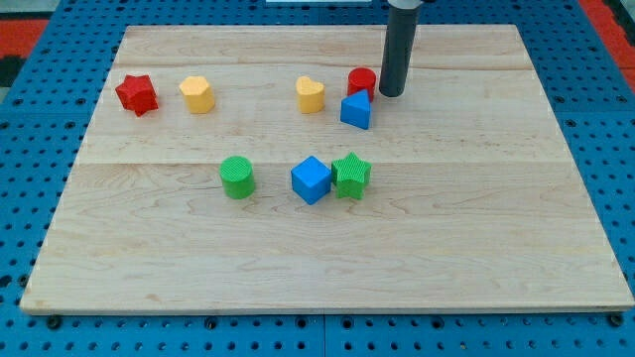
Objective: Slightly move the green star in between the yellow heart and blue cube
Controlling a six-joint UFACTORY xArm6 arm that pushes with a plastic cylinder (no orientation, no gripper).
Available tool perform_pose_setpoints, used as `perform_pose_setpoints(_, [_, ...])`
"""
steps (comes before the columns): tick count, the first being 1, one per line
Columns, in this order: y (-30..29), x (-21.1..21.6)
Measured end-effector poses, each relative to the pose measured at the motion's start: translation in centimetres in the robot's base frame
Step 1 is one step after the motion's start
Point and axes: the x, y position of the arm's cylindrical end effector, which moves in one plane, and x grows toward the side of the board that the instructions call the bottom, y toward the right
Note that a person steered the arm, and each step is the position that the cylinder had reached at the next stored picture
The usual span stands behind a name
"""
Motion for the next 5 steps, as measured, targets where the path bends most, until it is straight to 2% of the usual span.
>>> perform_pose_setpoints(1, [0.7, 0.0])
perform_pose_setpoints(2, [5.0, 11.2])
perform_pose_setpoints(3, [3.7, 18.1])
perform_pose_setpoints(4, [-2.0, 15.5])
perform_pose_setpoints(5, [-3.4, 11.0])
